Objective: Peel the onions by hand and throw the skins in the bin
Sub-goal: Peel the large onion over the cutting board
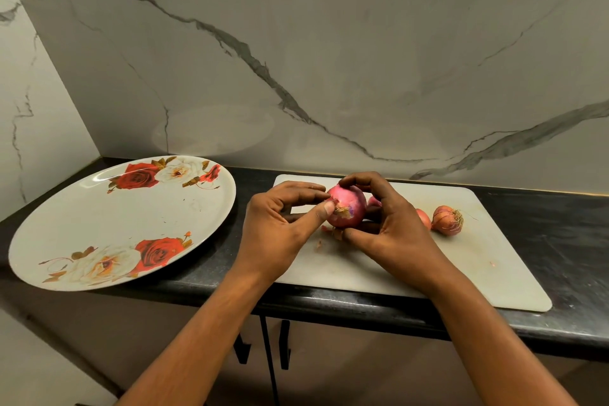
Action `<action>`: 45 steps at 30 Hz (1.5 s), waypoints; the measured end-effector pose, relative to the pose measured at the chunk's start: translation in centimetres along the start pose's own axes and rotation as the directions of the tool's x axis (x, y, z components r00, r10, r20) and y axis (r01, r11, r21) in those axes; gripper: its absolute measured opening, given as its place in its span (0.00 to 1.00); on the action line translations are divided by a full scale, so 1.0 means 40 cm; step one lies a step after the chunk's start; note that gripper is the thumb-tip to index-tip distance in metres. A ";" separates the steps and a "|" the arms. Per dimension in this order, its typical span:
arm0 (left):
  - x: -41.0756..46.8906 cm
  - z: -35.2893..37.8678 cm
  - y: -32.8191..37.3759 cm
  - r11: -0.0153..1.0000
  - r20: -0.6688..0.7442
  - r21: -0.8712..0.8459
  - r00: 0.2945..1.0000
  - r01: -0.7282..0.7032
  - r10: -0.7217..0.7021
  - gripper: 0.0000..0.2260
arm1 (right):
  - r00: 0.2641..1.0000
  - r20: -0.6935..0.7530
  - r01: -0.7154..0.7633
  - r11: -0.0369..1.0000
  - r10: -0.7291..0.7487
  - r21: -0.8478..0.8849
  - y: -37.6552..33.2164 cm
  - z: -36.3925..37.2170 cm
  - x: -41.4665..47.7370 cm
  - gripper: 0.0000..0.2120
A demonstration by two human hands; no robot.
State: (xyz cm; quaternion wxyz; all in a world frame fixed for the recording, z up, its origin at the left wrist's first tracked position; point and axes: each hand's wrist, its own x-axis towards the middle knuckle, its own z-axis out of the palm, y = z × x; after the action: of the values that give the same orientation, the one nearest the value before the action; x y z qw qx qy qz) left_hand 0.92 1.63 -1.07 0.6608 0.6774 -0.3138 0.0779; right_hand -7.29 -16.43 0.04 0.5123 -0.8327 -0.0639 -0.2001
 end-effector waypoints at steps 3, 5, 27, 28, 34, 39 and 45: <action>0.003 -0.002 -0.013 1.000 -0.006 0.028 1.000 0.003 -0.003 0.04 | 1.000 -0.003 0.002 1.000 -0.002 0.026 0.000 -0.001 0.000 0.29; 0.004 -0.003 -0.020 0.999 0.000 0.036 0.999 0.034 -0.034 0.04 | 1.000 -0.002 -0.001 1.000 0.001 0.028 0.000 -0.001 0.000 0.29; -0.003 -0.005 0.003 0.986 -0.015 -0.091 0.990 0.138 -0.140 0.07 | 0.998 -0.059 0.003 0.999 0.000 0.050 0.014 -0.004 0.004 0.33; -0.003 -0.004 0.005 0.987 -0.001 -0.089 0.991 0.135 -0.136 0.05 | 0.998 -0.059 0.006 0.999 -0.002 0.053 0.014 -0.003 0.004 0.33; -0.002 0.000 0.016 0.980 0.091 -0.080 0.981 0.179 -0.172 0.05 | 0.999 -0.035 0.028 0.999 -0.027 0.030 0.014 0.000 0.001 0.33; 0.001 -0.001 0.023 0.965 0.116 -0.110 0.968 0.237 -0.224 0.06 | 0.998 -0.023 0.066 0.997 -0.065 0.042 0.026 -0.002 0.005 0.33; 0.007 -0.003 0.022 0.954 0.130 -0.115 0.956 0.279 -0.264 0.05 | 0.995 -0.007 0.103 0.994 -0.103 0.023 0.033 -0.006 0.010 0.32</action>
State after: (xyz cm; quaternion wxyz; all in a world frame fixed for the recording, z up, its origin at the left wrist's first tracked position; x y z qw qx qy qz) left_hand 0.71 1.72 -0.16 0.6895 0.6723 -0.2592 -0.0731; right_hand -6.57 -17.32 -0.80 0.5114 -0.8216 -0.1074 -0.2280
